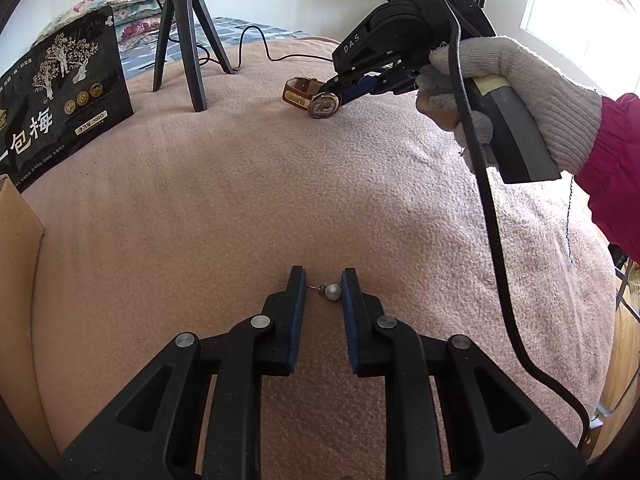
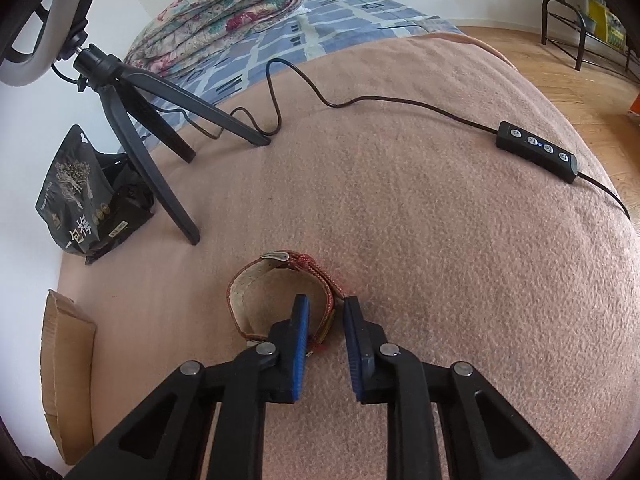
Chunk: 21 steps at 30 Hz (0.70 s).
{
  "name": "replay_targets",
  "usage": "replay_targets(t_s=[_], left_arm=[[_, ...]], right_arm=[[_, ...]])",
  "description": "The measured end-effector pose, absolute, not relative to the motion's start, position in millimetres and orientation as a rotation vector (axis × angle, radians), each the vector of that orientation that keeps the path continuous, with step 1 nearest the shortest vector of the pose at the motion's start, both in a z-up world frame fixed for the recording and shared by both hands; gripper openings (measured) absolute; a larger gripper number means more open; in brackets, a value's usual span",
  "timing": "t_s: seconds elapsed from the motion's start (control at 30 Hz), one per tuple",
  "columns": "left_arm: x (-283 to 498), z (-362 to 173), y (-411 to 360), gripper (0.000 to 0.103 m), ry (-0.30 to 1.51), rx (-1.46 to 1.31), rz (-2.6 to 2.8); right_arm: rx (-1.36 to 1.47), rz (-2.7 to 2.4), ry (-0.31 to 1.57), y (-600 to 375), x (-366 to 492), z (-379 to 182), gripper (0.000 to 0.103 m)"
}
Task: Organize jewelry
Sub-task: 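Carry the earring to the box with the left gripper while the right gripper carries the watch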
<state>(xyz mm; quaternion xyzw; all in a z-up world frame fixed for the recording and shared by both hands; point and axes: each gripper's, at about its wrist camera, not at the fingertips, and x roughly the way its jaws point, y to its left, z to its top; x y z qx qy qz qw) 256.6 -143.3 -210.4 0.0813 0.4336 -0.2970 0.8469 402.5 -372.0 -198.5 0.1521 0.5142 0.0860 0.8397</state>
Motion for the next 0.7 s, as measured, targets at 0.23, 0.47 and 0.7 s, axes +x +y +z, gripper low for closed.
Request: replay_targets(t_s=[0.23, 0.47, 0.7], left_arm=[[251, -211, -146, 0.017, 0.906, 0.2, -0.633], [248, -202, -143, 0.017, 0.892, 0.185, -0.633], [240, -187, -134, 0.016, 0.865, 0.159, -0.62]], right_arm=[[0.274, 0.184, 1.052, -367, 395, -188, 0.003], [0.259, 0.191, 1.017, -366, 385, -173, 0.003], [0.204, 0.182, 0.983, -365, 365, -155, 0.003]])
